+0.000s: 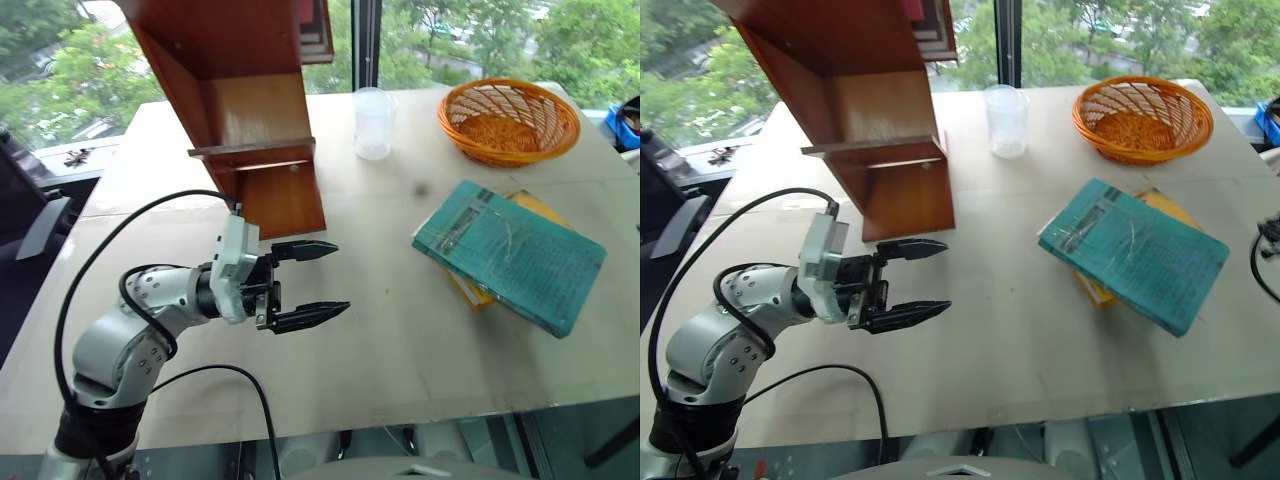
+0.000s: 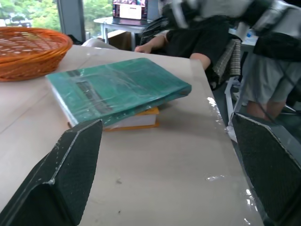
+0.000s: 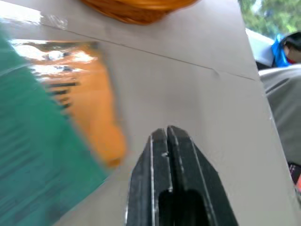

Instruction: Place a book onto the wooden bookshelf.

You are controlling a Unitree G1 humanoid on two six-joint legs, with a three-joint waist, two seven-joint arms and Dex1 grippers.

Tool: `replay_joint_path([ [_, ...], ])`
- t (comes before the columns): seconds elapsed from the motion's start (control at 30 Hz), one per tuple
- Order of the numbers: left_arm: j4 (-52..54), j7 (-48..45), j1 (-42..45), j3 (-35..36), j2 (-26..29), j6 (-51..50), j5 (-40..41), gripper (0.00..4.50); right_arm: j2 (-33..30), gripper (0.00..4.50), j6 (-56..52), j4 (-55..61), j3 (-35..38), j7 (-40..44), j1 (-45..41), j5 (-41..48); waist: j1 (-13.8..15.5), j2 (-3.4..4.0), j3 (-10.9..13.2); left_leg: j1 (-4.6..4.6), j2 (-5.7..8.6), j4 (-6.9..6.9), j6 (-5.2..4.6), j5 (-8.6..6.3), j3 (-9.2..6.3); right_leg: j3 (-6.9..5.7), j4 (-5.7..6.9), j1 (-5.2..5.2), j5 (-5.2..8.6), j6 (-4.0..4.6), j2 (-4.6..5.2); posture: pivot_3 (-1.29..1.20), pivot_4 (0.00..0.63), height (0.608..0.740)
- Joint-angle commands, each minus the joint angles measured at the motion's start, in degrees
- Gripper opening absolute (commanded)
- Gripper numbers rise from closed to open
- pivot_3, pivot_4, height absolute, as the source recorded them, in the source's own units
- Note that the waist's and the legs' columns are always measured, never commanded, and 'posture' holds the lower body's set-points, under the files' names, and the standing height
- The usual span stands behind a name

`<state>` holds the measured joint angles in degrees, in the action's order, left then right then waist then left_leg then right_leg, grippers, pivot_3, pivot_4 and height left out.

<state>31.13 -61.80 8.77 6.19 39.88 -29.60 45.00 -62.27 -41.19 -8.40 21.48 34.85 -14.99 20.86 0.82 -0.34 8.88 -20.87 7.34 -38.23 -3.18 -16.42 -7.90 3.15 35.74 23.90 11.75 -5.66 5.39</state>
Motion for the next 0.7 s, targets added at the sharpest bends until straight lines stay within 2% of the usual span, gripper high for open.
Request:
replay_joint_path([
  [0.03, 2.6, 2.3, 0.8, 0.5, -0.2, 0.0, 1.2, 4.5, 0.7, 0.04, 8.2, -19.7, -13.1, 6.7, -15.4, -8.9, -0.1, 0.04, 0.0, -0.02, 0.0, 0.01, 0.0, 0.0, 0.02, 0.01, -0.02, 0.03, 0.0, 0.0, -0.03, 0.0, 0.15, 0.74],
  [0.17, 3.7, 4.0, -1.1, 0.9, -0.4, 0.2, 1.3, 4.5, 4.6, 0.04, 17.3, -40.7, -22.7, 14.6, -30.5, -16.5, -0.5, 0.07, 0.1, -0.19, 0.0, 0.1, 0.0, -0.01, 0.09, 0.04, -0.11, 0.23, 0.0, 0.0, -0.03, 0.0, 0.15, 0.74],
  [0.27, 4.5, 5.3, -2.7, 1.4, -0.5, 0.5, 1.1, 4.5, 6.9, 0.04, 22.2, -51.8, -25.2, 18.3, -36.9, -19.6, -0.6, 0.08, 0.1, -0.41, 0.0, 0.15, -0.01, -0.01, 0.09, -0.02, -0.19, 0.46, 0.0, 0.0, -0.04, 0.0, 0.15, 0.74],
  [0.37, 5.3, 6.8, -4.4, 2.1, -0.5, 1.0, 0.8, 4.5, 8.1, 0.04, 24.4, -57.2, -26.8, 24.5, -39.8, -21.3, -0.8, 0.09, 0.1, -0.95, 0.0, 0.04, -0.02, -0.01, 0.11, -0.1, -0.15, 0.98, -0.02, 0.0, -0.03, 0.0, 0.15, 0.74],
  [0.5, 6.5, 8.6, -7.5, 3.2, -0.5, 1.3, 0.8, 4.5, 9.1, 0.04, 20.9, -53.1, -27.3, 34.9, -40.4, -20.3, -1.3, 0.1, 0.0, -1.01, 0.0, 0.03, 0.0, -0.02, 0.11, -0.13, -0.14, 1.06, -0.02, 0.0, 0.0, 0.0, 0.15, 0.74],
  [0.7, 5.0, 7.9, -9.0, 2.2, -0.1, 2.3, -1.2, 4.5, 12.1, 0.04, 12.8, -38.4, -25.7, 35.8, -35.0, -17.8, -1.7, 0.17, 0.1, -0.91, -0.01, 0.01, 0.01, -0.03, 0.11, -0.08, 0.09, 1.06, -0.03, 0.02, 0.0, 0.0, 0.15, 0.74],
])
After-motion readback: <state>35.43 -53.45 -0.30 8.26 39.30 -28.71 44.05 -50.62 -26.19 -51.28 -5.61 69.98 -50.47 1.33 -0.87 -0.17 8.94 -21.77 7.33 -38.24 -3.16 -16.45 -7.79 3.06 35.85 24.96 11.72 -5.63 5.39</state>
